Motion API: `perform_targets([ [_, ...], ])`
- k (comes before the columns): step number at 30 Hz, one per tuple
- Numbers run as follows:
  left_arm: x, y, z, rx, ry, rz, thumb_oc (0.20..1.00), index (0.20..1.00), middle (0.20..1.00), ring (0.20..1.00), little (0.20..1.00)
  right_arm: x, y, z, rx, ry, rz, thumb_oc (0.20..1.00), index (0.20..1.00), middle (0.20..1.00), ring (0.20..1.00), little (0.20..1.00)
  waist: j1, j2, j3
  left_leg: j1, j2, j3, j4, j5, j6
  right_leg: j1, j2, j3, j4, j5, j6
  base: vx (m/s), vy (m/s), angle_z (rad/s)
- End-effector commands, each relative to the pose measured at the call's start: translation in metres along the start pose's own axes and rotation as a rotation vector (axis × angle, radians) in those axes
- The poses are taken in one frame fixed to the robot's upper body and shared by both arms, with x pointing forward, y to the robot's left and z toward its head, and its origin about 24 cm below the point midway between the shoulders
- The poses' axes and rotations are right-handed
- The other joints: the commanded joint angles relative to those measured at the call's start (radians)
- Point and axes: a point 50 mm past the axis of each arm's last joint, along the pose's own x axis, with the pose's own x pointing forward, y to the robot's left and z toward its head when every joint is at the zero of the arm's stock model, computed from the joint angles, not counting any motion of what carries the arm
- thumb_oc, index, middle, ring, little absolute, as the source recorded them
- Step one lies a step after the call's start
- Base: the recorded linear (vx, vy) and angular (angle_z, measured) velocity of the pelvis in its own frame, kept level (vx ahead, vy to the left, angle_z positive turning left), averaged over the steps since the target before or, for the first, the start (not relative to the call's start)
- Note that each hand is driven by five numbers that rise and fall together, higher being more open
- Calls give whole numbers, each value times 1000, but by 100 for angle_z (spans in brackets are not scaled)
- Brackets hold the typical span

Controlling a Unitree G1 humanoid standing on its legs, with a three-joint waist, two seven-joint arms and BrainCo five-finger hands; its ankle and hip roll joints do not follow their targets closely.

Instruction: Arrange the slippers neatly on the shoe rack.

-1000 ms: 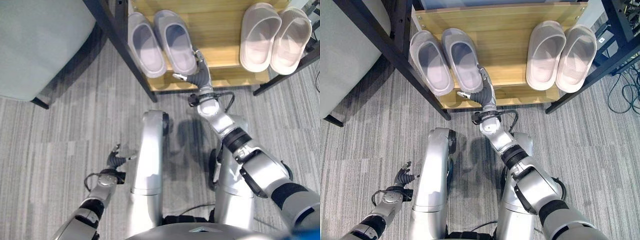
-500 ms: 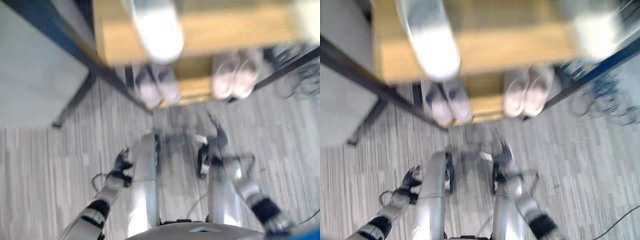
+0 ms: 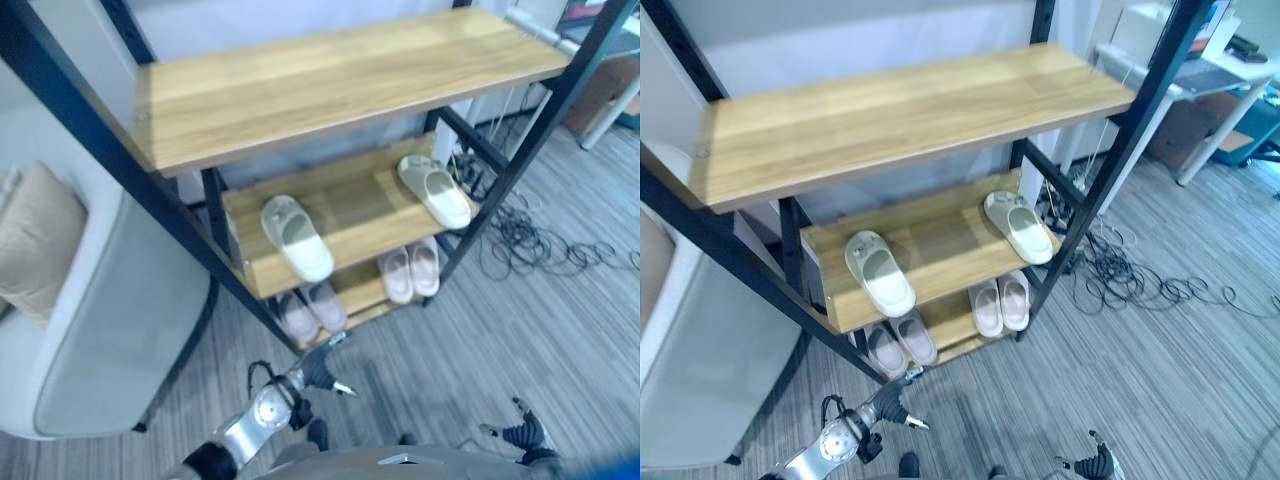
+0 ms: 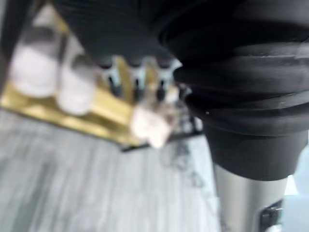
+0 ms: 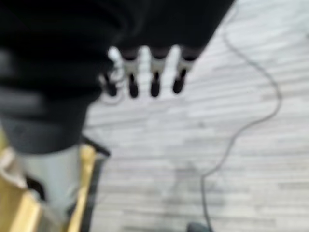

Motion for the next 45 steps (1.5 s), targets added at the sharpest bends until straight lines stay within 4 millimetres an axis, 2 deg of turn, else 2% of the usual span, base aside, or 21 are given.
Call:
perform_targets([
  [1, 7, 21, 42, 165, -192, -62, 1000, 1000, 1000, 1000, 1000, 13, -15, 15, 115, 17, -63, 1000, 1000, 1000, 1000, 1000, 0, 6, 59, -5, 26, 53, 13, -10, -23, -122, -26, 46, 58, 1, 17, 138, -129, 4],
  [3, -3, 41, 74, 220, -339, -11, 1000, 1000, 1000, 1000, 1000, 10, -11, 6, 119, 54, -48, 1000, 1000, 1000, 1000, 1000, 5, 20, 39, 39, 22, 55, -43, 14, -28, -81, -17, 44, 17, 8, 15, 96, -124, -2],
  [10, -9, 78, 116, 172, -515, 203, 1000, 1000, 1000, 1000, 1000, 3, 9, -4, 75, 99, 50, 1000, 1000, 1000, 1000, 1000, -12, 30, 31, 76, 20, 51, -71, 32, -40, -25, 0, 44, -18, 11, 4, 27, -95, 3],
  [14, 25, 97, 133, 281, -513, 366, 1000, 1000, 1000, 1000, 1000, 0, 19, -5, 26, 98, 103, 1000, 1000, 1000, 1000, 1000, -43, 46, 34, 80, 31, 66, -71, 45, -59, -11, 13, 48, -31, 5, -6, 18, -118, -1],
  [19, 43, 113, 137, 358, -469, 477, 1000, 1000, 1000, 1000, 1000, 1, 17, -4, 6, 88, 97, 1000, 1000, 1000, 1000, 1000, -59, 52, 50, 93, 52, 76, -71, 56, -66, -13, 32, 75, -13, -11, -23, 14, -112, -12],
  [21, 49, 119, 139, 379, -448, 501, 1000, 1000, 1000, 1000, 1000, 3, 12, -3, 1, 94, 72, 1000, 1000, 1000, 1000, 1000, -50, 25, 99, 26, 64, 52, 96, 56, -59, -21, 38, 103, 15, -19, -46, -55, -229, -31],
  [22, 48, 119, 132, 379, -420, 510, 1000, 1000, 1000, 1000, 1000, 6, 7, -2, -5, 97, 61, 1000, 1000, 1000, 1000, 1000, -31, 21, 115, -18, -3, 0, 135, 34, -31, -31, 41, 114, 24, -26, -53, 47, -151, -40],
  [23, 46, 115, 123, 411, -391, 496, 1000, 1000, 1000, 1000, 1000, 8, 0, -2, -15, 103, 38, 1000, 1000, 1000, 1000, 1000, 2, 18, 113, -105, -113, -47, 132, 4, -8, -21, 49, 132, 26, -28, -46, 141, -107, -21],
  [25, 43, 116, 118, 433, -372, 501, 1000, 1000, 1000, 1000, 1000, 9, -1, -2, -14, 103, 33, 1000, 1000, 1000, 1000, 1000, 16, 17, 110, -135, -130, -44, 117, 17, -5, -12, 61, 140, 25, -31, -46, 138, -50, -6],
  [26, 39, 118, 108, 592, -328, 509, 1000, 1000, 1000, 1000, 1000, 12, -4, 4, -26, 82, 26, 1000, 1000, 1000, 1000, 1000, 37, 19, 99, -144, -146, -53, 92, 32, 7, 10, 91, 162, 24, -48, -48, 115, -1, -25],
  [27, 39, 118, 107, 595, -327, 509, 1000, 1000, 1000, 1000, 1000, 12, -3, 4, -26, 83, 27, 1000, 1000, 1000, 1000, 1000, 42, 17, 100, -137, -145, -48, 86, 33, 8, 12, 91, 167, 24, -49, -47, 210, 16, -32],
  [28, 30, 117, 95, 674, -290, 514, 1000, 1000, 1000, 1000, 1000, 13, -2, 8, -53, 62, 31, 1000, 1000, 1000, 1000, 1000, 65, 16, 88, -112, -163, -85, 63, 36, 39, 4, 111, 189, 57, -52, -50, 170, 10, -83],
  [30, 18, 117, 81, 702, -246, 511, 1000, 1000, 1000, 1000, 1000, 11, 2, 7, -73, 61, 52, 1000, 1000, 1000, 1000, 1000, 67, 6, 83, -80, -148, -73, 71, 5, 58, -12, 100, 166, 172, -66, -33, 199, -10, -84],
  [32, 5, 125, 69, 707, -192, 564, 1000, 1000, 1000, 1000, 1000, 14, 3, 17, -101, 21, 61, 1000, 1000, 1000, 1000, 1000, 72, 16, 99, -35, -121, -60, 70, -21, 64, -106, 38, 135, 335, -9, 24, 98, -82, -15],
  [34, 2, 126, 65, 700, -178, 575, 1000, 1000, 1000, 1000, 1000, 13, 4, 18, -108, 16, 66, 1000, 1000, 1000, 1000, 1000, 73, 20, 102, -14, -107, -64, 63, -26, 62, -124, 4, 123, 346, -18, 23, 75, -114, -40],
  [35, -2, 129, 61, 686, -158, 594, 1000, 1000, 1000, 1000, 1000, 12, 6, 14, -107, 25, 80, 1000, 1000, 1000, 1000, 1000, 67, 33, 100, 12, -86, -85, 58, -43, 57, -145, -61, 128, 303, -16, 11, 121, -159, -20],
  [36, -5, 131, 58, 675, -145, 606, 1000, 1000, 1000, 1000, 1000, 11, 6, 13, -107, 32, 82, 1000, 1000, 1000, 1000, 1000, 64, 36, 98, 22, -76, -90, 58, -56, 52, -151, -101, 128, 271, 4, 8, 125, -152, 7],
  [37, -5, 131, 57, 673, -143, 606, 1000, 1000, 1000, 1000, 1000, 11, 6, 12, -109, 32, 83, 1000, 1000, 1000, 1000, 1000, 60, 38, 100, 25, -75, -93, 59, -58, 53, -141, -100, 123, 261, 6, 8, 127, -225, 17],
  [38, -6, 132, 50, 664, -111, 616, 1000, 1000, 1000, 1000, 1000, 10, 6, 5, -128, 69, 90, 1000, 1000, 1000, 1000, 1000, 51, 32, 97, 44, -65, -114, 70, -81, 41, -145, -154, 147, 197, 58, 17, 106, -264, 25],
  [40, -7, 136, 52, 666, -113, 648, 1000, 1000, 1000, 1000, 1000, 5, 12, -3, -102, 98, 103, 1000, 1000, 1000, 1000, 1000, 34, -1, 89, 46, -71, -131, 89, -93, 26, -106, -131, 223, 111, 74, 45, 99, -310, 52],
  [45, -16, 135, 44, 642, -92, 650, 1000, 1000, 1000, 1000, 1000, 4, 16, -3, -142, 92, 138, 1000, 1000, 1000, 1000, 1000, 53, -30, 51, 59, -26, -128, 68, -78, -6, -50, -109, 178, 11, 66, 54, 63, -236, 38],
])
